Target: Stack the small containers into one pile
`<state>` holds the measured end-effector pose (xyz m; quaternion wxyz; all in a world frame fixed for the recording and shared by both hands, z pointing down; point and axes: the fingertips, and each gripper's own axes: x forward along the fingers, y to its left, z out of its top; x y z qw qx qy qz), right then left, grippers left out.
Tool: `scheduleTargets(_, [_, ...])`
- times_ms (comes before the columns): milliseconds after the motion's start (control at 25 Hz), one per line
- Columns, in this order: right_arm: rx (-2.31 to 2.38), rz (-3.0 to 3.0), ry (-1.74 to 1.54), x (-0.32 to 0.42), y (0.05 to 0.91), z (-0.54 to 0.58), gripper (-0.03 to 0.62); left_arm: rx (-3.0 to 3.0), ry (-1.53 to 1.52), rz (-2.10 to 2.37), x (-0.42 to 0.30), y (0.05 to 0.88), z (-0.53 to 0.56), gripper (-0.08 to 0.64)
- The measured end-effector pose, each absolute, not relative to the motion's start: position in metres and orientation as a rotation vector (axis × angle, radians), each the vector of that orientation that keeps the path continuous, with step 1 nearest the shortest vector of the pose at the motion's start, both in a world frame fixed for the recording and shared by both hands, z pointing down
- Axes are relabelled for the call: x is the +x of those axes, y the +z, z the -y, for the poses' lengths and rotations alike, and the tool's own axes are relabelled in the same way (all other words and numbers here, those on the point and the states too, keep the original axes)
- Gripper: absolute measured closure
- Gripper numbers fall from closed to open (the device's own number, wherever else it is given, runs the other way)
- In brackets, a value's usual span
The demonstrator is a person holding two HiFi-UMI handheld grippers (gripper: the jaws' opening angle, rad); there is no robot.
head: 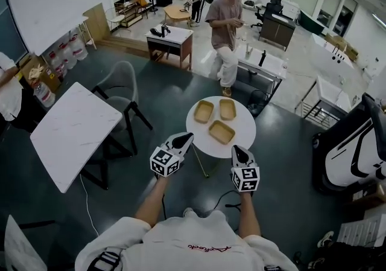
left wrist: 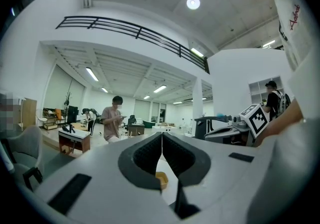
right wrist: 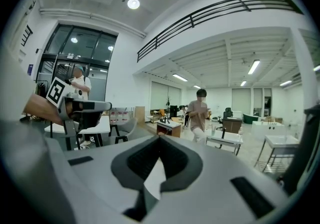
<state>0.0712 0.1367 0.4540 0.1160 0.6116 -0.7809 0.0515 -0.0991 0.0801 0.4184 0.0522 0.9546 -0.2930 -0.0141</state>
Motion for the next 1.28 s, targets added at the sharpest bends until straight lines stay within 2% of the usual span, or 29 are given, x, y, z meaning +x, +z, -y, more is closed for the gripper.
scheduleTargets(640, [1.807, 2.273, 0.176, 0.073, 0.466, -0.131, 0.572, 2.890, -0.038, 0.853, -0.094, 0.432, -0.073, 0.548])
scheduleTargets(1280, [1.786, 2.281, 0.192, 0.084, 0.480, -0.078, 0.572, 2.875, -0.025, 0.844, -0.076, 0.447, -0.019, 0.548])
